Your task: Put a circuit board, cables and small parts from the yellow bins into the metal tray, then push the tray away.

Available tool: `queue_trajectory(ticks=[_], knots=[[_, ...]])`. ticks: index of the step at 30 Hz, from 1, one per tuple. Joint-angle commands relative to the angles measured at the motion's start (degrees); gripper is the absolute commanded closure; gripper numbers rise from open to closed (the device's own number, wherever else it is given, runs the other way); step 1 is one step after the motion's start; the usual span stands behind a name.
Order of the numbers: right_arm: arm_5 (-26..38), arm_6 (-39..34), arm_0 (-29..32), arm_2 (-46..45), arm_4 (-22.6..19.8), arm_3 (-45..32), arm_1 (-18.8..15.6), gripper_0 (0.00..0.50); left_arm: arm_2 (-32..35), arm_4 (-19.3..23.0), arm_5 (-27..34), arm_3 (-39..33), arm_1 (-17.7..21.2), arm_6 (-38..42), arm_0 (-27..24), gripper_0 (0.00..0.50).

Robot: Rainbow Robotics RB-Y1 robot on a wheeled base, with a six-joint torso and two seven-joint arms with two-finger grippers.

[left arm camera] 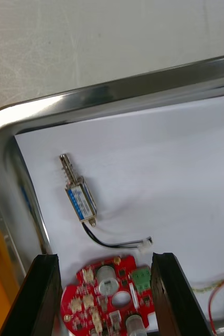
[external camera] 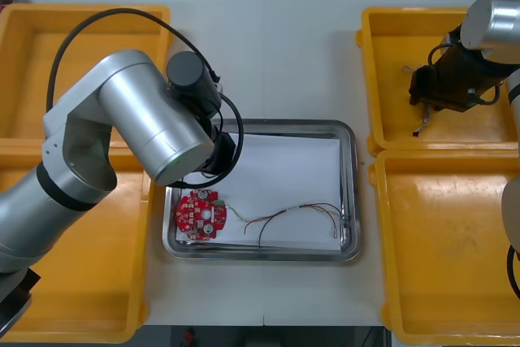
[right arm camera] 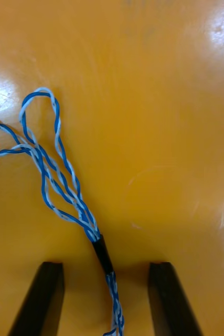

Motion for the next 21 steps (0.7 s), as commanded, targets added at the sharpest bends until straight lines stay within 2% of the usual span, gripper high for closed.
queue_trajectory(ticks=[1,4,5,8,11,14,21], knots=[[0.51,-2.9,-1.86,1.65,-1.09,0.26,0.37,0.414,6.68,6.37,4.81,-6.16,3.66,3.1,-2.52,0.0],[0.51,-2.72,-1.69,1.56,-1.18,0.26,0.37,0.495,10.55,11.47,7.71,-7.39,6.3,2.31,-4.1,0.0],[0.51,-2.72,-1.78,1.56,-1.18,0.26,0.37,0.5,11.34,12.52,8.15,-7.48,6.91,2.04,-4.36,0.0],[0.51,-2.72,-1.78,1.56,-1.18,0.26,0.19,0.5,16.53,18.24,9.52,-7.39,10.61,-0.24,-5.77,0.0],[1.22,-2.55,-1.78,1.21,-1.0,-0.26,-0.16,0.5,20.13,21.14,9.52,-6.6,13.07,-2.62,-5.94,0.0],[5.26,-2.28,-1.78,0.42,-0.3,-3.52,-0.77,0.5,24.44,25.79,9.52,-3.52,16.76,-6.57,-6.47,0.0],[15.63,-2.02,-1.78,-1.42,-0.03,-11.69,-1.83,0.5,30.06,30.63,9.52,3.42,19.92,-16.77,-7.26,0.0]])
